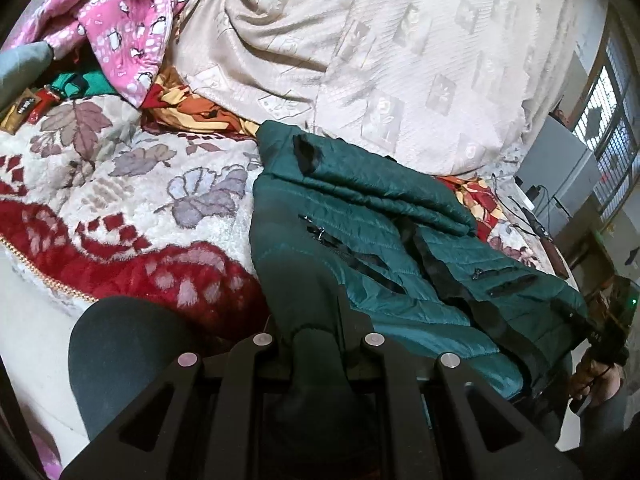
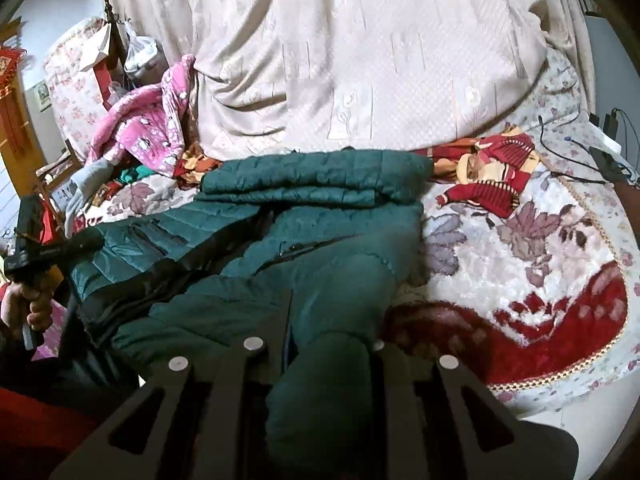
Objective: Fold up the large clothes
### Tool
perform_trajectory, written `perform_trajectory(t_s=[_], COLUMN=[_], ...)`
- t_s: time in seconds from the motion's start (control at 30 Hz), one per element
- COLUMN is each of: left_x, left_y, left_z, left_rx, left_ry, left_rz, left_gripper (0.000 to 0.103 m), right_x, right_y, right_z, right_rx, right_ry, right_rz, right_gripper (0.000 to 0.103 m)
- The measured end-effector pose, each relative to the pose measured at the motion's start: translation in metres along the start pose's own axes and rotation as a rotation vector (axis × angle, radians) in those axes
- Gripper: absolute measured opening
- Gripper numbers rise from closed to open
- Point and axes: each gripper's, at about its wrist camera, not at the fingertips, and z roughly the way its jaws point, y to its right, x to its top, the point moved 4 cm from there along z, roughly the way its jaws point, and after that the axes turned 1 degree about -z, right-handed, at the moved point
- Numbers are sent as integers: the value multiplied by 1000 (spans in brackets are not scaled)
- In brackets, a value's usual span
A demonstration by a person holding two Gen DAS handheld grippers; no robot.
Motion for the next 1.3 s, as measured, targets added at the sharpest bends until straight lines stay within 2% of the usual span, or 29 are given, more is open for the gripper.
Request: perform_trajectory(t_s=[0.17,0.27,0.4,0.5,0.6,0.7,0.87,1.0,1.17,1.3], left_x=[-3,3,18,27,36,48,78,106,150,190], left_y=[4,8,13,5,-3,-4,17,36,45,41], left_z=[-17,-31,-42,-31,-11,-2,-15,-23,8,58], left_rx=[-30,-67,-102,-108,-85,-68,-75,-76,-39,-6], left_ry=[9,55,158,194,192,204,297,371,357,325], left_rz=[-16,-31,-26,-60,-115,-131,-81,-38,-25,-24], left_gripper=[0,0,0,0,0,0,0,0,0,0], right_x=[4,9,20,25,28,38,67,95,135,168], right_y=[-4,-7,-9,-2,3,9,10,14,32,57], right_z=[-21,-35,-49,-43,-28,-14,-10,-11,18,63], right_rx=[4,10,9,16,8,-9,-85,-111,-106,-104], right_ry=[28,56,103,127,125,131,180,245,244,217], right_rz=[-7,-12,-24,-9,22,45,16,6,32,68], right_gripper=[17,17,17,17,17,17,17,17,17,17])
